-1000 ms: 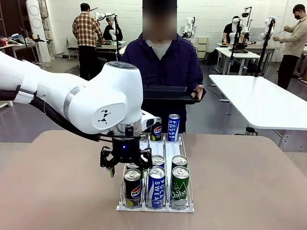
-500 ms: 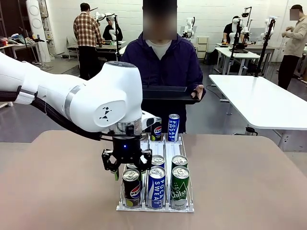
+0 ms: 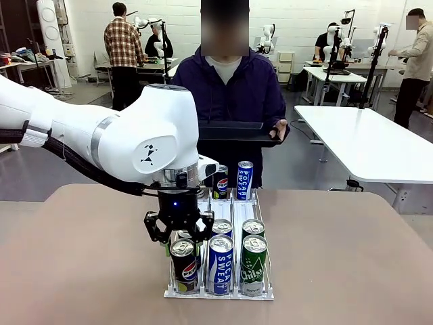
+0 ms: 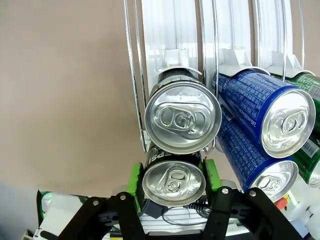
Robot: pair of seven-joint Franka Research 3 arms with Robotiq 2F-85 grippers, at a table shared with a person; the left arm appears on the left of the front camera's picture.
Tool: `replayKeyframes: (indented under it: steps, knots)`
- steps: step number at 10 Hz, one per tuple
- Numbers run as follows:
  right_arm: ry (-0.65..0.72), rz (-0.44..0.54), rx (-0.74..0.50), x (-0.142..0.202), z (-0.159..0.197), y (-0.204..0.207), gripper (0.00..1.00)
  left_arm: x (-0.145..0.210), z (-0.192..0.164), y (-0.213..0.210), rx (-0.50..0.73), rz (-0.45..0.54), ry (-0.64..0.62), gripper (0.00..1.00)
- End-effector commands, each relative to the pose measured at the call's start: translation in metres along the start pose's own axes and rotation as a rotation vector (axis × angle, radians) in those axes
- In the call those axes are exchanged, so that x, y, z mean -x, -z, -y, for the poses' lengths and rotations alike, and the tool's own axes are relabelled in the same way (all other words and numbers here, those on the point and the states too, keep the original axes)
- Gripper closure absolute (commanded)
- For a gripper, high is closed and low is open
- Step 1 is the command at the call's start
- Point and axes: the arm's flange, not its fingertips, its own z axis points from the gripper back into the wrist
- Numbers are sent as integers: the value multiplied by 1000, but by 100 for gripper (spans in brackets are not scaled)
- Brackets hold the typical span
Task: Retrieve and hand over the desired beverage to the person.
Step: Pick up a can of the same type that the person held from the Automatic Can Dispenser.
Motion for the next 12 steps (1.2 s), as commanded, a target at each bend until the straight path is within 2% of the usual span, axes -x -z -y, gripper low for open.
replayKeyframes:
  steps: [1, 3, 5, 7, 9, 12]
  knots:
    - [1, 2, -16, 0, 0, 2, 0, 1, -4, -1, 4, -35, 20, 100]
    - [1, 2, -16, 0, 0, 2, 0, 20, -7, -18, -23, -3, 132, 100]
    - [1, 2, -16, 0, 0, 2, 0, 58, -11, -67, 0, 34, 253, 100]
    - [1, 2, -16, 0, 0, 2, 0, 110, -13, -128, 3, 126, 346, 100]
    - [1, 2, -16, 0, 0, 2, 0, 137, -10, -186, -6, 132, 344, 100]
    - [1, 2, -16, 0, 0, 2, 0, 148, 5, -249, -58, 146, 272, 100]
